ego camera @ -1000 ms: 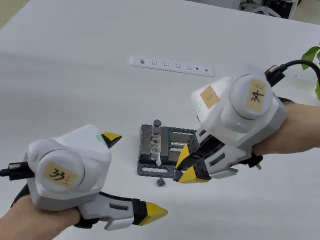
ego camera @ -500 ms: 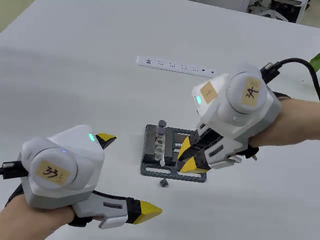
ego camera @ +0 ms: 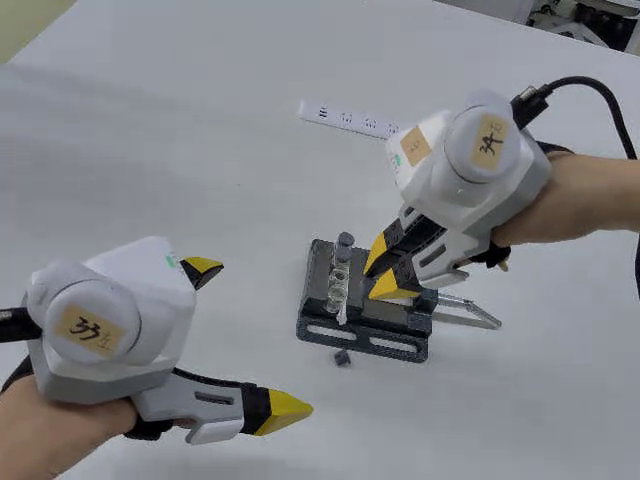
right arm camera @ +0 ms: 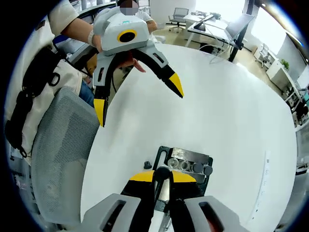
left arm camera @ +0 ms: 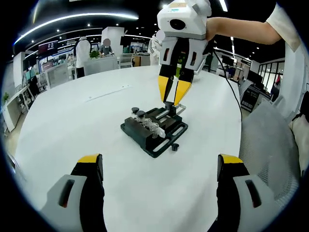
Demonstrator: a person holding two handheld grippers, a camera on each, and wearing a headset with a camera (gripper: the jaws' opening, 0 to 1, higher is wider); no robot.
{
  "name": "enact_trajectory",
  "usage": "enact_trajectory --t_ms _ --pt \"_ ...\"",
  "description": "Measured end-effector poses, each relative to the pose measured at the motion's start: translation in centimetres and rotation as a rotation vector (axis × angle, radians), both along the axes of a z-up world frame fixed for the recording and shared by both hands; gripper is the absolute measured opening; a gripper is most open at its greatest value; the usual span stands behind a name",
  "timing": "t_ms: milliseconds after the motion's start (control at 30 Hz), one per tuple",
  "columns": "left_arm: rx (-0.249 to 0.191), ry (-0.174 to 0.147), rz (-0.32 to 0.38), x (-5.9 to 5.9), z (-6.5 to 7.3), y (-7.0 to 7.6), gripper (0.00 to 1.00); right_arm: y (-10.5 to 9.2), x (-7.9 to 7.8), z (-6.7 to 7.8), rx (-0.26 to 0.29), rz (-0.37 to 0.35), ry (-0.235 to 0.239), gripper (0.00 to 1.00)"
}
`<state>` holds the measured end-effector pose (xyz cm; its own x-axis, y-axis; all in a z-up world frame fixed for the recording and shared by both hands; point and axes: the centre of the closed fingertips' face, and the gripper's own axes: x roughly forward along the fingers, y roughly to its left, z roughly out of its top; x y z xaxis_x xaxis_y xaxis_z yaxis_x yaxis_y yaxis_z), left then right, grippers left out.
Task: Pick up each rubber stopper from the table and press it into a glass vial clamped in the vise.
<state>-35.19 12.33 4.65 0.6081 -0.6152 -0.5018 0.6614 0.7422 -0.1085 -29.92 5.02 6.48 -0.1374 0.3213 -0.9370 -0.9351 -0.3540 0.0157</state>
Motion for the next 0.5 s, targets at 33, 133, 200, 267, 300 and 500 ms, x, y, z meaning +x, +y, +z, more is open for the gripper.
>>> enact_trajectory --t_ms 33,133,200,267,300,500 --pt "-0.001 0.001 0.006 0.0 0.0 0.2 0.98 0.1 0.3 -0.1 -0.007 0.007 -0.005 0.06" --pt "-0.004 0.004 0.023 0.0 -0.1 0.7 0.98 0.3 0.8 -0.4 -0.021 0.027 -0.021 0.06" --pt "-0.005 0.006 0.031 0.0 -0.2 0.9 0.98 0.4 1.1 -0.6 -0.035 0.043 -0.034 0.06" --pt "-0.006 0.009 0.038 0.0 -0.2 1.1 0.98 0.4 1.5 -1.0 -0.049 0.054 -0.049 0.06" --pt "-0.006 0.010 0.043 0.0 -0.2 1.2 0.98 0.5 1.7 -1.2 -0.052 0.058 -0.055 0.06" --pt "-0.006 0.019 0.062 -0.1 -0.6 2.2 0.98 1.2 2.4 -2.0 -0.056 0.056 -0.056 0.05"
